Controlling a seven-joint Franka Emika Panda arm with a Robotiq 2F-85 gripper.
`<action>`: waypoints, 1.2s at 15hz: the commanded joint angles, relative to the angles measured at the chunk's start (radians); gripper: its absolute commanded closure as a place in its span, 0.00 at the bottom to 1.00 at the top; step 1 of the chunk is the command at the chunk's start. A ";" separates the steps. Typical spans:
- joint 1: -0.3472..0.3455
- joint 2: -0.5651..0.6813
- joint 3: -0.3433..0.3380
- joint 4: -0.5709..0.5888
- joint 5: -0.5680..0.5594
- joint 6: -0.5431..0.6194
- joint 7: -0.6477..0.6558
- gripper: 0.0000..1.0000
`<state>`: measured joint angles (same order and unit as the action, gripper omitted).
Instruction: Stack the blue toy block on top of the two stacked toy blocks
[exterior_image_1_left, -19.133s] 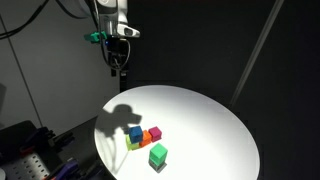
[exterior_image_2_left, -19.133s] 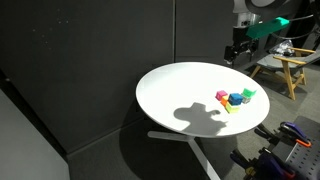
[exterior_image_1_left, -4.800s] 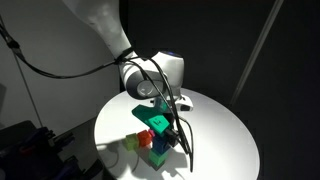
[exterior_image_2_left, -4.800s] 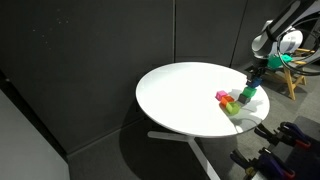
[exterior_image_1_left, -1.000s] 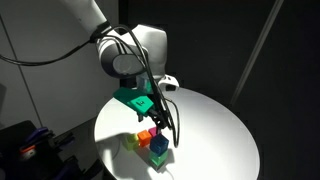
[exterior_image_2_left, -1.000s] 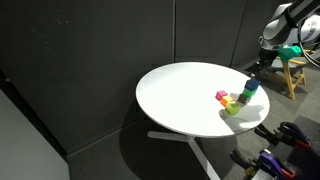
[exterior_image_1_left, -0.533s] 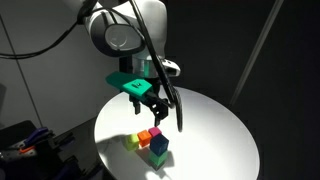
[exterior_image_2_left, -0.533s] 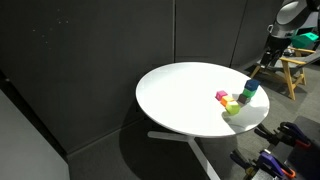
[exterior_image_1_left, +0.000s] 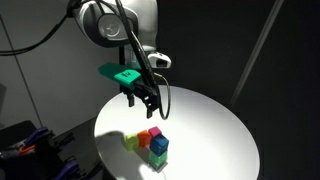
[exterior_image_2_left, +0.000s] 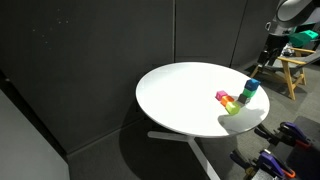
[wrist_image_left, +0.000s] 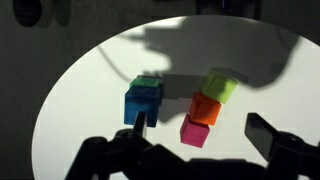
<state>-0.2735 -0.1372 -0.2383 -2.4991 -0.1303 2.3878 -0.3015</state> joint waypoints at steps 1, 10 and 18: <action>0.020 -0.053 0.011 -0.032 -0.026 -0.027 0.055 0.00; 0.071 -0.080 0.042 -0.066 -0.006 -0.039 0.074 0.00; 0.079 -0.053 0.042 -0.063 -0.001 -0.021 0.049 0.00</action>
<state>-0.2002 -0.1898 -0.1912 -2.5632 -0.1302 2.3687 -0.2543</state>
